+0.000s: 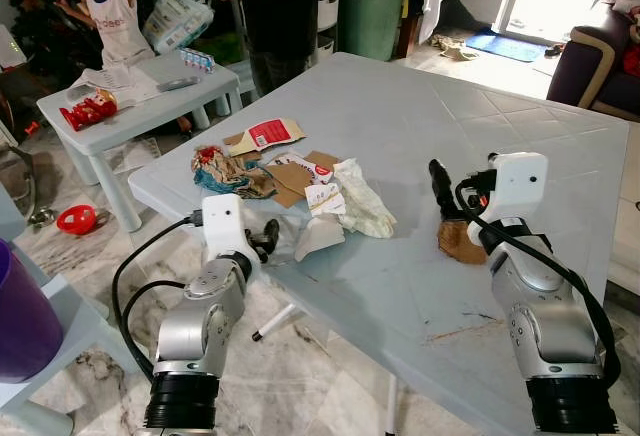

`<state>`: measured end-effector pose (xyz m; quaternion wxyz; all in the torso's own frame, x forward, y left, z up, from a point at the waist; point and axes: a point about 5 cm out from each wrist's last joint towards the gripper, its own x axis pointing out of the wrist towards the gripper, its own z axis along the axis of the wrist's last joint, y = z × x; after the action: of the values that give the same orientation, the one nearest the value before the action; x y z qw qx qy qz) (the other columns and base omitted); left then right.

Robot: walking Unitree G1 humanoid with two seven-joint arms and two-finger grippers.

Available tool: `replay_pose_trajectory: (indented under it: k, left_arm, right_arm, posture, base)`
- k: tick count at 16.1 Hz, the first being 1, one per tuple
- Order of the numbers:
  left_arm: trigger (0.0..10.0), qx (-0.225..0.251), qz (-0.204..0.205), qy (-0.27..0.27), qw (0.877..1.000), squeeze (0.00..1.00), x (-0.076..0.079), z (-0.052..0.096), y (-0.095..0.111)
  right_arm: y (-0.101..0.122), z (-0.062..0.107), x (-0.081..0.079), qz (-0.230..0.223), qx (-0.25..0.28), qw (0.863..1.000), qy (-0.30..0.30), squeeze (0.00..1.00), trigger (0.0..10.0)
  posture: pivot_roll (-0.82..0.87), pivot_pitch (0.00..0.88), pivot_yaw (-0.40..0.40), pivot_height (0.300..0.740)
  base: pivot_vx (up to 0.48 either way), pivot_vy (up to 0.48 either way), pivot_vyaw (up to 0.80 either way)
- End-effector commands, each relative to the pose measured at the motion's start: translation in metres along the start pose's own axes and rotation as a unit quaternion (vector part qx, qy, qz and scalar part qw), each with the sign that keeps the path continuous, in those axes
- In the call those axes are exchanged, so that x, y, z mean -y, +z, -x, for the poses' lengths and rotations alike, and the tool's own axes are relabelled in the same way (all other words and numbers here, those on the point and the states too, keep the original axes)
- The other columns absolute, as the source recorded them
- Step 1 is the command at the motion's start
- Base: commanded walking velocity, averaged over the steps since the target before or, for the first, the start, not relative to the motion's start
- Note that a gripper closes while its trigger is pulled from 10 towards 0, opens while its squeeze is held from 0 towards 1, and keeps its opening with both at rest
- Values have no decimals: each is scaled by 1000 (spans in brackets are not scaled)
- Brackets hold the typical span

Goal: Picking trash to rubbish bin

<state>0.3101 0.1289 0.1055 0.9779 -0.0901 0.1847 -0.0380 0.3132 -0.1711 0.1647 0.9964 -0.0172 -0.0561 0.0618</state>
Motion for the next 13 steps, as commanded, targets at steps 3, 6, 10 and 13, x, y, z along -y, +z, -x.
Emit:
replay_pose_trajectory:
  k: [3,6,10,13]
  left_arm:
    - [10000,-25,-29,9,999,0,-8,-5,-7]
    - [10000,-18,-42,15,999,0,-16,-15,-5]
    - [2549,-2,-54,-3,999,0,-19,-26,0]
    - [0,9,-45,-39,998,0,-8,-30,1]
  right_arm:
    - [1,4,-7,-8,-4,1000,24,0,10000]
    - [-1,8,-8,-11,-9,1000,25,0,10000]
    - [-2,11,-9,-11,-14,1000,25,0,10000]
    - [-2,15,-9,-11,-18,999,24,0,10000]
  posture:
    - [-62,0,16,740]
    - [-72,0,19,740]
    - [-86,6,20,740]
    - [-98,14,20,740]
  base:
    - [0,0,0]
    - [0,0,0]
    - [0,0,0]
    - [0,0,0]
